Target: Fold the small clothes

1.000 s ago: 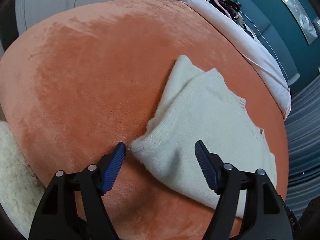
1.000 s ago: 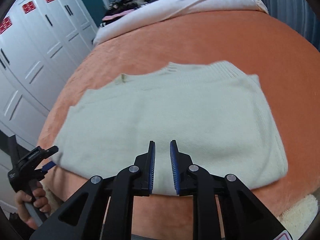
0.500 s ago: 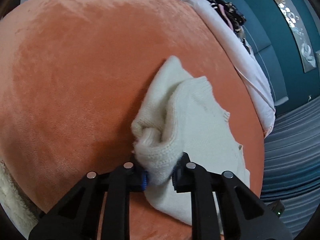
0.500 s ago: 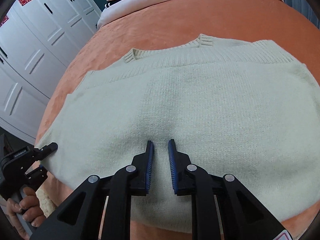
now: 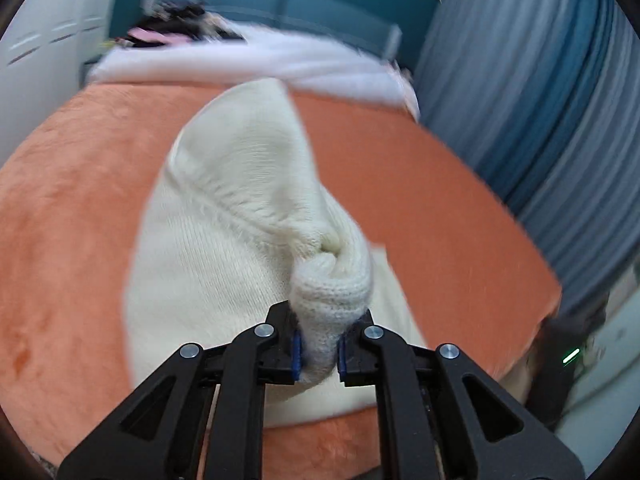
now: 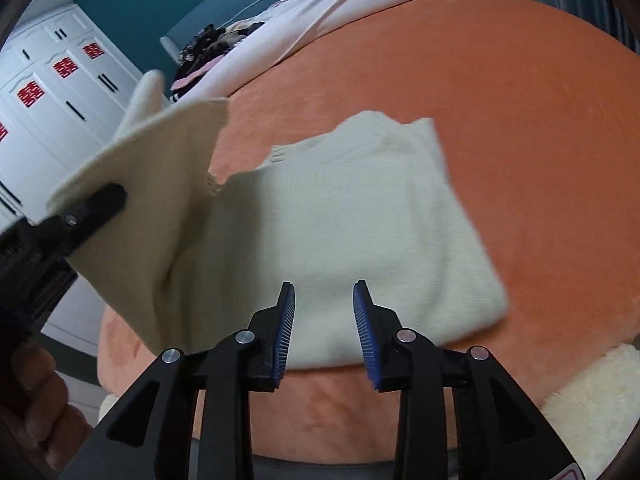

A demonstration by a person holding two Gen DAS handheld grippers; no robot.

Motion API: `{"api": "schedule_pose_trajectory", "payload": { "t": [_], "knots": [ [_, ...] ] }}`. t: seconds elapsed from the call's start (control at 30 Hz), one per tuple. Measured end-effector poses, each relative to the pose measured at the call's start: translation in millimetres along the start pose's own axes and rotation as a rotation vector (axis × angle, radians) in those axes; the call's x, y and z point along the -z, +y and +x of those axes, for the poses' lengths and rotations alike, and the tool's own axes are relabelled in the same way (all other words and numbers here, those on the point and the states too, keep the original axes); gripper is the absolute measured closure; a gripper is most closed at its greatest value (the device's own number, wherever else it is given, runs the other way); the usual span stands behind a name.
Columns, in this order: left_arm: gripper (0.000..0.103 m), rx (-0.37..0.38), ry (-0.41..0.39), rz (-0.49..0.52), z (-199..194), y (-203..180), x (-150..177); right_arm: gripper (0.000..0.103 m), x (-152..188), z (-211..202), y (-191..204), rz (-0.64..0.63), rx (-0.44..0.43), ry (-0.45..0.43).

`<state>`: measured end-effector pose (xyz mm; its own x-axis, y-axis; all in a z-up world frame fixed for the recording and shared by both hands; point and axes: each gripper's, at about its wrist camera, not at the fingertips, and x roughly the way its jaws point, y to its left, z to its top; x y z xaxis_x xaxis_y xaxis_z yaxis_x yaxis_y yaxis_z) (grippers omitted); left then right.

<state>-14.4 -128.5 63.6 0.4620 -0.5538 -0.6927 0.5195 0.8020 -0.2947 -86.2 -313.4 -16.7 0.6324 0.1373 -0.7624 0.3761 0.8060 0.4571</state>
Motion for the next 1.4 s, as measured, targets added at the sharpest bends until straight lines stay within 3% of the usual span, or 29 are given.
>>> {"api": "schedule_pose_trajectory", "payload": {
  "t": [0.07, 0.1, 0.2, 0.27, 0.37, 0.53, 0.63, 0.67, 0.7, 0.73, 0.83, 0.9, 0.97, 1.03, 1.13, 1.2, 1.3, 1.37, 1.4],
  "knots": [
    [0.089, -0.051, 0.151, 0.034, 42, -5, 29, 0.069, 3, -7, -19, 0.042, -0.009, 0.007],
    [0.088, -0.068, 0.179, 0.023, 48, -2, 40, 0.066, 4, -10, -23, 0.054, -0.019, 0.001],
    [0.078, -0.055, 0.114, 0.027, 25, 12, 57, 0.043, 4, -15, -22, 0.048, -0.074, -0.02],
    [0.054, -0.042, 0.098, 0.022, 3, 26, 60, 0.035, 0, -12, -14, 0.04, -0.132, -0.013],
    [0.028, -0.091, 0.045, -0.014, -25, 50, 67, 0.028, -11, 7, 3, 0.044, -0.208, 0.034],
    [0.023, -0.184, 0.096, -0.095, -32, 91, 84, 0.027, -14, 50, 43, 0.058, -0.287, 0.193],
    [0.019, -0.213, 0.109, -0.099, -22, 101, 89, 0.027, -15, 69, 64, 0.02, -0.234, 0.242],
    [0.019, -0.222, 0.112, -0.086, -23, 98, 93, 0.032, -17, 74, 72, 0.004, -0.22, 0.248],
    [0.019, -0.228, 0.113, -0.074, -21, 98, 94, 0.061, -21, 74, 81, -0.021, -0.202, 0.244],
    [0.019, -0.236, 0.113, -0.063, -18, 96, 91, 0.08, -28, 68, 89, -0.053, -0.19, 0.225],
    [0.019, -0.226, 0.069, -0.049, -31, 90, 91, 0.085, -59, 7, 104, -0.078, -0.353, 0.056],
    [0.019, -0.224, 0.053, -0.028, -30, 83, 85, 0.085, -73, -34, 105, -0.13, -0.356, -0.054],
    [0.021, -0.22, 0.066, -0.028, -22, 78, 80, 0.085, -77, -50, 85, -0.156, -0.312, -0.105],
    [0.022, -0.212, 0.086, -0.032, -11, 74, 77, 0.085, -75, -26, 46, -0.118, -0.186, -0.043],
    [0.022, -0.237, 0.089, 0.0, 2, 64, 78, 0.085, -57, 30, -18, 0.017, -0.029, 0.126],
    [0.021, -0.275, 0.102, 0.008, 9, 61, 78, 0.085, -44, 30, -33, 0.079, -0.086, 0.103],
    [0.041, -0.291, 0.133, -0.032, 17, 67, 78, 0.085, -44, 26, -35, 0.148, -0.148, 0.093],
    [0.07, -0.271, 0.14, -0.042, 17, 67, 76, 0.085, -53, 13, -24, 0.124, -0.181, 0.066],
    [0.076, -0.276, 0.135, -0.041, 14, 64, 73, 0.085, -58, -2, -17, 0.095, -0.222, 0.027]
  ]
}}
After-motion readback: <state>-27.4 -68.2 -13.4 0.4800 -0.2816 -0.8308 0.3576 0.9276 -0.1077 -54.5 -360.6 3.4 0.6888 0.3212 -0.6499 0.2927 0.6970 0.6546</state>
